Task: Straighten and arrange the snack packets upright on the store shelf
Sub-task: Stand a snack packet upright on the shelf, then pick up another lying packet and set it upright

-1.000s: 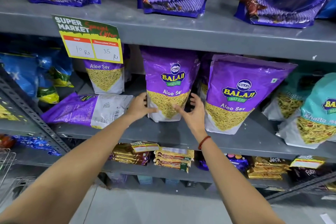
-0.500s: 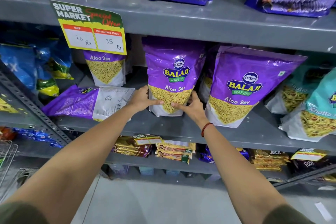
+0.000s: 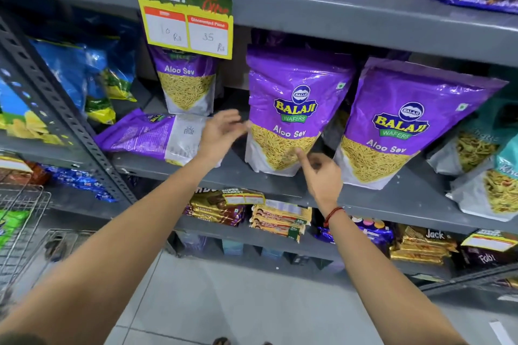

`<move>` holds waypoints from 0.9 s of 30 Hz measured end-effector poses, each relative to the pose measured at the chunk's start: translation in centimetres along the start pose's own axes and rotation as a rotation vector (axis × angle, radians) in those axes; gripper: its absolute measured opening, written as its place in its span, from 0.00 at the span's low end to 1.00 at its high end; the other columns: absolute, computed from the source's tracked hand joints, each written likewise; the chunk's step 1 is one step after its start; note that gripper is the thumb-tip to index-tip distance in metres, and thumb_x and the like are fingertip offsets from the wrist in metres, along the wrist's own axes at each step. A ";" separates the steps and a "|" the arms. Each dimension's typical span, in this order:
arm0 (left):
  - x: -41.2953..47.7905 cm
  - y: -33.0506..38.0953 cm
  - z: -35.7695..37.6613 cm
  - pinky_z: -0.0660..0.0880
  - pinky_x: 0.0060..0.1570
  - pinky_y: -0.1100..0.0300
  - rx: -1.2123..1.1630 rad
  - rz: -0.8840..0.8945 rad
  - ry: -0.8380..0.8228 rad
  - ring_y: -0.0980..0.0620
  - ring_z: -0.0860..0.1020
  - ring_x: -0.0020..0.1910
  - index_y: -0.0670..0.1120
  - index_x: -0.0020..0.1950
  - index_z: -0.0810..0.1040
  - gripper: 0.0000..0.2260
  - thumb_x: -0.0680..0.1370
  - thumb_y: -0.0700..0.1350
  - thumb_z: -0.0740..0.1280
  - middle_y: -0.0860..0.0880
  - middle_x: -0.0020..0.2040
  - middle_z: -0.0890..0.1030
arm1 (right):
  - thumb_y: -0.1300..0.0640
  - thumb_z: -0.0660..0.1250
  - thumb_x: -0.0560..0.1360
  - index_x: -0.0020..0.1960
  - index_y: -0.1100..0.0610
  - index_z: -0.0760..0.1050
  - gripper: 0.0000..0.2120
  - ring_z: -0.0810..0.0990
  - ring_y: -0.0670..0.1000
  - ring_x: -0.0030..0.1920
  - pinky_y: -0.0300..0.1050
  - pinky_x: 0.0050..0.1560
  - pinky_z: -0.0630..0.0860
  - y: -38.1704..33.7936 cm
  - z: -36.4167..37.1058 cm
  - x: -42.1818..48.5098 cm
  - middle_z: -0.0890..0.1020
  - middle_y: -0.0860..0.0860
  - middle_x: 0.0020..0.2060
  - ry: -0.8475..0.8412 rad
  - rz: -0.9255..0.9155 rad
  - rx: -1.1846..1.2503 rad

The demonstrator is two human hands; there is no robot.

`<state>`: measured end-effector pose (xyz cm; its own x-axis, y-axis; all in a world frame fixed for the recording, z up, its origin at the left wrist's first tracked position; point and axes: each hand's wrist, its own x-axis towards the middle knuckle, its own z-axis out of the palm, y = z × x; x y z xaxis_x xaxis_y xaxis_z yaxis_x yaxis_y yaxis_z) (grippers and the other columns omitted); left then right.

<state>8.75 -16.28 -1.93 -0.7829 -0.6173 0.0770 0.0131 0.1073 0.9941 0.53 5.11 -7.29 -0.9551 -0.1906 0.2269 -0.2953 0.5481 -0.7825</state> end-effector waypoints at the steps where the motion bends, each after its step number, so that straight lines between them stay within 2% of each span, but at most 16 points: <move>1: -0.1 0.2 -1.1 0.75 0.55 0.50 -0.078 0.010 0.124 0.47 0.80 0.48 0.41 0.54 0.77 0.11 0.73 0.37 0.71 0.39 0.50 0.81 | 0.24 0.55 0.65 0.38 0.58 0.79 0.37 0.81 0.53 0.37 0.50 0.39 0.79 -0.2 -0.1 -0.4 0.83 0.53 0.34 0.051 -0.042 -0.050; 3: 0.1 0.2 -3.8 0.76 0.54 0.48 -0.134 -0.024 0.407 0.47 0.79 0.47 0.44 0.51 0.77 0.07 0.74 0.41 0.70 0.42 0.47 0.80 | 0.30 0.58 0.69 0.35 0.59 0.80 0.32 0.81 0.53 0.34 0.47 0.34 0.77 -1.2 0.2 -1.0 0.83 0.53 0.31 0.058 -0.251 -0.121; 6: 0.4 -1.2 -7.4 0.72 0.61 0.52 -0.046 -0.170 0.777 0.42 0.78 0.56 0.39 0.61 0.73 0.20 0.74 0.47 0.70 0.42 0.55 0.78 | 0.39 0.62 0.72 0.35 0.61 0.80 0.25 0.80 0.54 0.32 0.45 0.30 0.76 -4.8 2.1 -1.6 0.82 0.54 0.31 -0.065 -0.645 -0.119; 9: -0.1 -2.8 -8.9 0.67 0.67 0.49 0.044 -0.447 0.882 0.37 0.69 0.67 0.42 0.71 0.64 0.31 0.73 0.53 0.70 0.38 0.69 0.68 | 0.40 0.64 0.74 0.44 0.60 0.80 0.22 0.81 0.54 0.39 0.46 0.35 0.76 -9.5 4.8 -1.3 0.82 0.55 0.38 -0.211 -0.711 -0.110; 11: -0.5 -3.3 -9.3 0.63 0.70 0.46 0.067 -0.624 0.874 0.37 0.63 0.72 0.43 0.75 0.57 0.37 0.73 0.56 0.69 0.38 0.73 0.61 | 0.41 0.63 0.76 0.54 0.60 0.78 0.22 0.80 0.56 0.49 0.48 0.44 0.75 -12.1 6.8 -0.2 0.81 0.56 0.47 -0.353 -0.670 -0.132; 13: -0.7 -3.8 -9.2 0.62 0.72 0.45 0.009 -0.719 0.800 0.38 0.61 0.74 0.41 0.76 0.53 0.40 0.73 0.58 0.68 0.38 0.76 0.58 | 0.42 0.62 0.77 0.62 0.62 0.74 0.26 0.76 0.60 0.59 0.51 0.56 0.73 -14.0 8.8 1.4 0.79 0.61 0.56 -0.500 -0.615 -0.156; 16: -1.0 -4.0 -8.5 0.65 0.71 0.46 -0.292 -0.777 0.600 0.40 0.66 0.73 0.43 0.76 0.58 0.38 0.73 0.58 0.68 0.41 0.75 0.64 | 0.41 0.61 0.77 0.70 0.63 0.66 0.31 0.69 0.63 0.68 0.52 0.66 0.66 -15.5 11.6 3.4 0.71 0.65 0.65 -0.671 -0.362 -0.142; 19: -0.9 -3.3 -7.4 0.67 0.69 0.46 -0.454 -0.857 0.496 0.41 0.70 0.70 0.45 0.73 0.63 0.36 0.71 0.60 0.69 0.43 0.72 0.69 | 0.37 0.58 0.77 0.72 0.64 0.62 0.36 0.63 0.61 0.72 0.50 0.68 0.61 -15.6 13.9 4.1 0.66 0.64 0.70 -0.768 -0.173 -0.177; 22: -0.2 -2.2 -6.9 0.64 0.71 0.48 -0.506 -0.900 0.377 0.42 0.68 0.71 0.46 0.73 0.63 0.36 0.72 0.65 0.64 0.44 0.73 0.69 | 0.37 0.57 0.77 0.69 0.63 0.68 0.33 0.64 0.60 0.71 0.48 0.68 0.61 -15.5 14.7 4.4 0.68 0.62 0.70 -0.736 -0.114 -0.156; 25: 0.1 -1.3 -6.8 0.58 0.74 0.49 -0.572 -0.925 0.203 0.44 0.65 0.73 0.46 0.75 0.61 0.38 0.73 0.69 0.57 0.44 0.76 0.65 | 0.40 0.58 0.77 0.52 0.65 0.76 0.27 0.74 0.63 0.62 0.49 0.59 0.69 -15.9 14.7 4.2 0.77 0.65 0.60 -0.667 -0.109 -0.121; 27: -0.1 -1.1 -6.7 0.66 0.70 0.51 -0.614 -0.858 0.141 0.46 0.72 0.66 0.49 0.69 0.69 0.29 0.75 0.66 0.58 0.47 0.72 0.69 | 0.42 0.58 0.78 0.48 0.66 0.78 0.26 0.76 0.64 0.57 0.48 0.52 0.71 -16.9 14.1 3.5 0.80 0.66 0.54 -0.646 -0.149 -0.108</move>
<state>12.96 -21.58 -2.50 -0.6007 -0.3886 -0.6986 -0.1665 -0.7939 0.5848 2.47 -16.31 -1.49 -0.7072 -0.7011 -0.0912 -0.4557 0.5506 -0.6994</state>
